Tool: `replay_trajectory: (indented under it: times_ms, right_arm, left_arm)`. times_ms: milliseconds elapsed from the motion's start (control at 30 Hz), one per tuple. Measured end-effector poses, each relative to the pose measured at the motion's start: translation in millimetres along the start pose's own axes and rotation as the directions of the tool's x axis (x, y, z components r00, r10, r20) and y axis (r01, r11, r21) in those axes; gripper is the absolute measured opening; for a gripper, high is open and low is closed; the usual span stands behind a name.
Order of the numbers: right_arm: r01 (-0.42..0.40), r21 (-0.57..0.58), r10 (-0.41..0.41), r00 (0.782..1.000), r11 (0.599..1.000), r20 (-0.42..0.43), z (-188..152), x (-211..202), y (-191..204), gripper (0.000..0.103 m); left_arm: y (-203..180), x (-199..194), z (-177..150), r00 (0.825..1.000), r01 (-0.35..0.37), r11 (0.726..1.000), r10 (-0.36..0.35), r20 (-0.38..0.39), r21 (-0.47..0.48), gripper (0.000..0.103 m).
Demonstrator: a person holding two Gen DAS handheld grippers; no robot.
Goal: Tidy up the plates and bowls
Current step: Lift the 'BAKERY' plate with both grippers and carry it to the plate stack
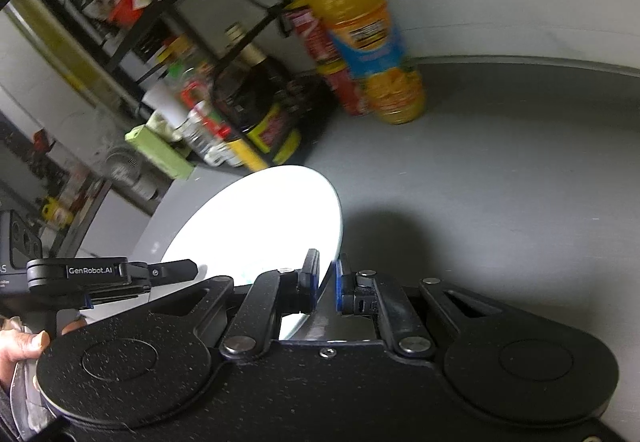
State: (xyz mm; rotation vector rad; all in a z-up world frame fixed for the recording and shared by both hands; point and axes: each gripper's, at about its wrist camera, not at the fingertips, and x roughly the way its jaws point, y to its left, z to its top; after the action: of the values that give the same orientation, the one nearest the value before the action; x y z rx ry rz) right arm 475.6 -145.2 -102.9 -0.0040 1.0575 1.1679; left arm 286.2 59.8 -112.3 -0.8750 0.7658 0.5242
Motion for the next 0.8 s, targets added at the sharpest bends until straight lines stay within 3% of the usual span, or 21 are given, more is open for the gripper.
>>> replay_trajectory:
  times_ms: [333, 800]
  right_arm:
    - [-0.034, -0.025, 0.033, 0.999, 0.999, -0.035, -1, 35, 35, 0.008]
    - [0.035, 0.055, -0.030, 0.996, 0.998, -0.084, -22, 78, 57, 0.008]
  left_arm:
    - [51, -18, 7, 0.999, -0.025, 0.998, 0.026, 0.021, -0.051, 0.009]
    - [105, 0, 24, 0.997, -0.013, 0.999, 0.009, -0.075, -0.051, 0.009]
